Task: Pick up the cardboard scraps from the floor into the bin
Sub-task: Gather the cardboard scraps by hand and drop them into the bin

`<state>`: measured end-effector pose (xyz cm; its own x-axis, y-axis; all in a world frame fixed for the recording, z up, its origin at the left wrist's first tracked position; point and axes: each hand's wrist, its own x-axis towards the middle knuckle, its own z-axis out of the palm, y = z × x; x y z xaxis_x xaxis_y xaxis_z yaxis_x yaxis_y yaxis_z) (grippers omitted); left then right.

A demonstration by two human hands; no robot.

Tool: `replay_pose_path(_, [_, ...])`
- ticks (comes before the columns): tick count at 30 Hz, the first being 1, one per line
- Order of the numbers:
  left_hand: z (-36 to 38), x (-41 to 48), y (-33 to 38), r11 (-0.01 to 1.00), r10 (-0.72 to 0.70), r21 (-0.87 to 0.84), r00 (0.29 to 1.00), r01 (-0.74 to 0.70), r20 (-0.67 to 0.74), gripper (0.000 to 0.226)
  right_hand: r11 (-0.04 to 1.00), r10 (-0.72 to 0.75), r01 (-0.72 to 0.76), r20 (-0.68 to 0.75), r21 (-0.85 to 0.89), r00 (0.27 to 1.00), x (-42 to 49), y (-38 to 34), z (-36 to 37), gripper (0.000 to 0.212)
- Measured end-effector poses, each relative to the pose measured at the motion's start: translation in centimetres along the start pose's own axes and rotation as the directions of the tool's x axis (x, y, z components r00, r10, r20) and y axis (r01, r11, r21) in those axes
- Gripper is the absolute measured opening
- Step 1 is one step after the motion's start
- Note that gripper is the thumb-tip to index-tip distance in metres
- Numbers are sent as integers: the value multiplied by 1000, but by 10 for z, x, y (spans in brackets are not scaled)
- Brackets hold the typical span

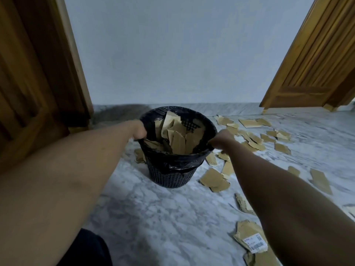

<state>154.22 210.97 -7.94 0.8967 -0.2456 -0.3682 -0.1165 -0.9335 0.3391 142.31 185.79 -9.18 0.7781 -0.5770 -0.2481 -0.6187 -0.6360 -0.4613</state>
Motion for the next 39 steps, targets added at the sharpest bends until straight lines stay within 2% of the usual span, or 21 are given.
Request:
replay_pose_path(2, [7, 2, -5, 983, -14, -176, 987, 42, 160, 15, 931, 54, -138, 249, 337, 967, -8, 6, 7, 19])
replay_pose_path(3, [7, 4, -6, 958, -15, -279, 985, 63, 172, 16, 870, 35, -194, 335, 454, 941, -10, 8, 7, 23])
replay_pose_path(4, [5, 6, -5, 933, -17, -354, 989, 67, 144, 15, 823, 12, -215, 363, 525, 932, -10, 9, 7, 23])
replay_pose_path(5, [1, 5, -1, 892, -12, -447, 993, 64, 118, 11, 788, 0, -223, 363, 573, 932, -8, 10, 4, 22])
replay_pose_path(7, [-7, 6, 10, 826, 8, -562, 996, 46, 94, 28, 741, -23, -215, 344, 636, 939, -7, 13, -9, 13])
replay_pose_path(8, [-8, 4, 19, 800, 19, -599, 997, 28, 72, 25, 731, -28, -204, 328, 651, 944, -6, 15, -20, 9])
replay_pose_path(10, [-9, -1, 41, 756, 16, -655, 1000, 3, 22, 11, 719, -42, -178, 297, 672, 954, -4, 23, -45, 9])
replay_pose_path(15, [11, 4, 123, 565, 105, -814, 991, -130, -86, 26, 697, 17, -126, 159, 706, 987, 9, 74, -118, 18])
replay_pose_path(17, [27, 3, 169, 507, 135, -844, 983, -176, -124, 25, 653, 58, -112, 98, 749, 993, 10, 106, -145, 21])
replay_pose_path(20, [59, -2, 242, 509, 186, -823, 966, -252, -181, 19, 561, 137, -70, -10, 825, 990, 6, 158, -179, 30])
replay_pose_path(24, [113, 6, 345, 520, 246, -808, 954, -277, -169, 62, 438, 285, -14, -124, 899, 951, -1, 242, -213, 28])
replay_pose_path(28, [167, -30, 447, 520, 349, -810, 933, -270, -88, 81, 293, 461, 23, -162, 956, 872, -6, 326, -238, 20])
replay_pose_path(30, [198, -52, 495, 507, 416, -823, 909, -255, -26, 84, 201, 527, 73, -171, 977, 832, -10, 367, -247, 25])
replay_pose_path(33, [244, -86, 566, 521, 456, -805, 890, -284, -19, 94, 82, 618, 185, -196, 979, 762, -14, 427, -258, 38])
replay_pose_path(36, [293, -128, 626, 550, 481, -772, 876, -319, -19, 99, 32, 705, 291, -227, 956, 672, -22, 487, -269, 39])
replay_pose_path(39, [339, -163, 672, 558, 525, -772, 850, -303, 47, 101, 38, 762, 356, -257, 934, 594, -34, 547, -278, 45])
